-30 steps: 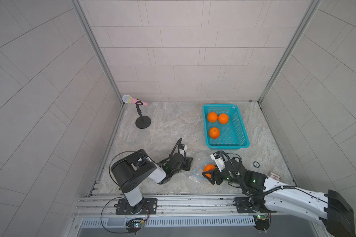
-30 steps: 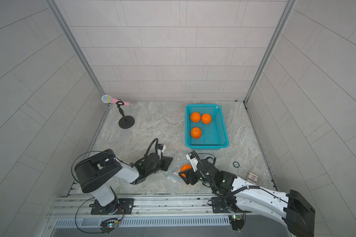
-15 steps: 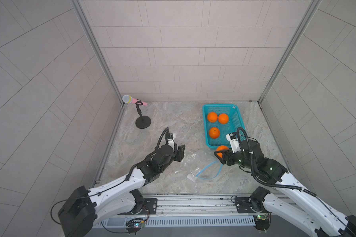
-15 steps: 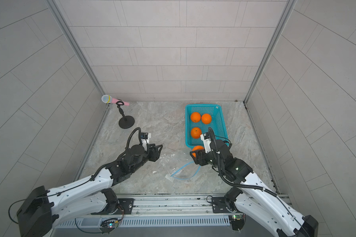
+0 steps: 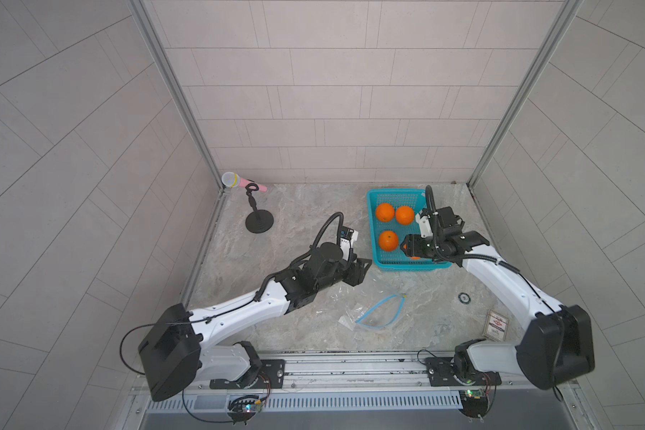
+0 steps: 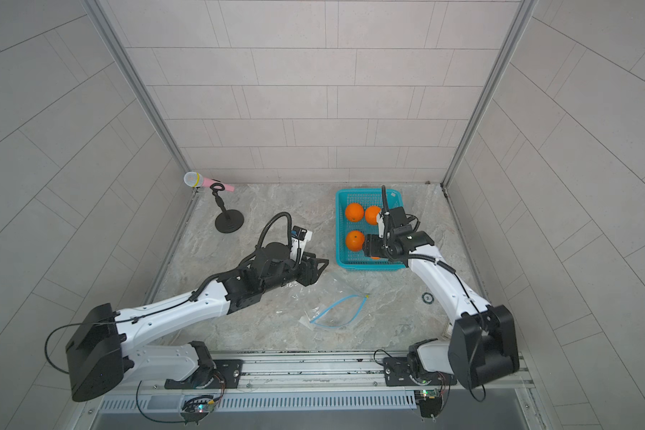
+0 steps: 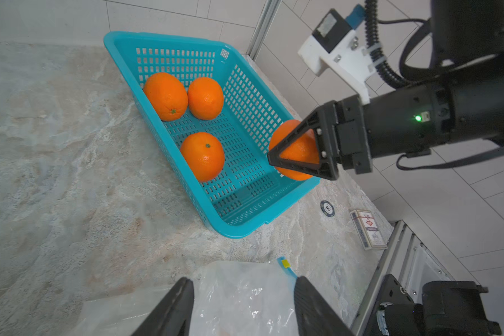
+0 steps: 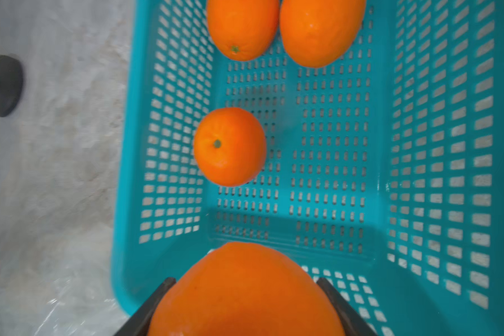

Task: Open the zip-top bag and take out the orange
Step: Place the orange in the basket.

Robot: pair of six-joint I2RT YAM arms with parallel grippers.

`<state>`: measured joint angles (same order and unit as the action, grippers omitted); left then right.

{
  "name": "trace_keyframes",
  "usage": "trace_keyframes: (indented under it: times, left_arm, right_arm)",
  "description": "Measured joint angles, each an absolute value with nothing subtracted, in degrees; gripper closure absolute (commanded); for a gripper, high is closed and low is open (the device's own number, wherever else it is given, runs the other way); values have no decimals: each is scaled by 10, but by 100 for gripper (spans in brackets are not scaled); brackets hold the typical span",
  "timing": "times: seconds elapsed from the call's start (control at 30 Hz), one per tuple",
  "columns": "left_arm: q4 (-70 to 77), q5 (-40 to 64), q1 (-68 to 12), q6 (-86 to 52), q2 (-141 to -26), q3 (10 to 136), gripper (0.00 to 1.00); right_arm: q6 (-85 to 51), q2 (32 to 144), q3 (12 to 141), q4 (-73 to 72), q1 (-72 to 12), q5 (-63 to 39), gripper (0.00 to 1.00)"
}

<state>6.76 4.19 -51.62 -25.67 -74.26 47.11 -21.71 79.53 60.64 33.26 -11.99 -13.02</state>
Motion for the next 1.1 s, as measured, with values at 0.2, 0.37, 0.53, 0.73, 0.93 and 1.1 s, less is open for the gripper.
trace_keyframes:
  times: [0.2, 0.37, 0.53, 0.73, 0.93, 1.1]
  left_arm:
    - [62, 41, -516, -250, -800, 498, 28]
    - [57, 52, -516, -248, -867, 556, 25]
    - [57, 56, -516, -248, -875, 559, 25]
    - [65, 57, -516, -248, -873, 550, 25]
    - [65, 47, -516, -249, -852, 520, 18]
    - [63, 37, -516, -257, -807, 484, 17]
  right_arm:
    - [-207, 931, 680, 329, -114, -107, 34]
    - [-195, 1023, 724, 329, -105, -89, 34]
    - [-194, 1047, 724, 334, -99, -71, 34]
    - [-192, 1063, 730, 338, -98, -55, 30]
    - [-188, 1074, 731, 344, -98, -46, 19]
    - [-182, 1074, 731, 346, -98, -45, 9]
